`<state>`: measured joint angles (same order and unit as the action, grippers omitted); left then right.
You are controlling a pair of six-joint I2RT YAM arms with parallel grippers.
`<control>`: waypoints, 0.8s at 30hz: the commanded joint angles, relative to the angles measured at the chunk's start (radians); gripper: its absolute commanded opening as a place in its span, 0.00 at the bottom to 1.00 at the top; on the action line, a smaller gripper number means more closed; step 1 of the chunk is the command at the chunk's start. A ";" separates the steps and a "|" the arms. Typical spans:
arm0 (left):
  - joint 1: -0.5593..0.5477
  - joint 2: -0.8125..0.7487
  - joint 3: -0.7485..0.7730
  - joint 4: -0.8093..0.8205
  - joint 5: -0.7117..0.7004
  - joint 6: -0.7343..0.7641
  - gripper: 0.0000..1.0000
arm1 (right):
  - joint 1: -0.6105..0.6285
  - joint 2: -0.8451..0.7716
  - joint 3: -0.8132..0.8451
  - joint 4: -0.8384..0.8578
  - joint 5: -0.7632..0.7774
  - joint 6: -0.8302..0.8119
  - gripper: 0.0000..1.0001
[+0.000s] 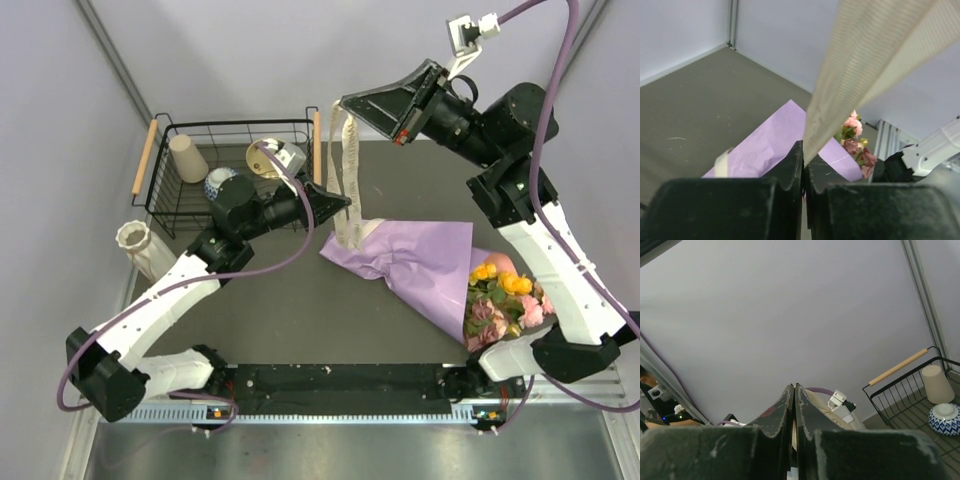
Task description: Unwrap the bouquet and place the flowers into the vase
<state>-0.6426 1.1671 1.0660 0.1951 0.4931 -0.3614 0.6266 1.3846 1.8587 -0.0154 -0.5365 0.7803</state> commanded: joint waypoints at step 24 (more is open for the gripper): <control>-0.002 -0.394 0.400 -0.586 -0.993 0.518 0.00 | 0.010 -0.084 -0.194 -0.170 0.148 -0.202 0.88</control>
<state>-0.6434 0.7853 1.4338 -0.3244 -0.3462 0.0383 0.6273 1.3518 1.7058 -0.1577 -0.4408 0.6441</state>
